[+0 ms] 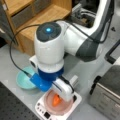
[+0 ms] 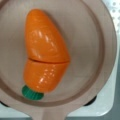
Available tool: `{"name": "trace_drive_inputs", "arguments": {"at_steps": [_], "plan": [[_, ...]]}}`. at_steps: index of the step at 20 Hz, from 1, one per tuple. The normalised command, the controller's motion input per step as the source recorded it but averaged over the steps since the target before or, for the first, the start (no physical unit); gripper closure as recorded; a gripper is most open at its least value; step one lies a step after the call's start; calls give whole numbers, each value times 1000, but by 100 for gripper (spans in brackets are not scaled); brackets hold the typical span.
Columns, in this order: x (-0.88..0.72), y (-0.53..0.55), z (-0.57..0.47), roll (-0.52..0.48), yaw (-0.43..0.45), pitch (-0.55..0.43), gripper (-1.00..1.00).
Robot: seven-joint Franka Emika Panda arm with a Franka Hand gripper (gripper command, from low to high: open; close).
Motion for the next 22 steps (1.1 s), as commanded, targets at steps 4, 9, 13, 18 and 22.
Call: {"name": "trace_drive_inputs", "arguments": {"at_steps": [4, 9, 13, 18, 22], "plan": [[310, 129, -16, -275, -41, 130, -100], [244, 166, -14, -299, -49, 107, -100], [201, 185, -36, -310, -30, 66, -100], [178, 143, -36, -309, -15, 11, -100], [107, 119, -62, -316, -21, -9, -100]]}}
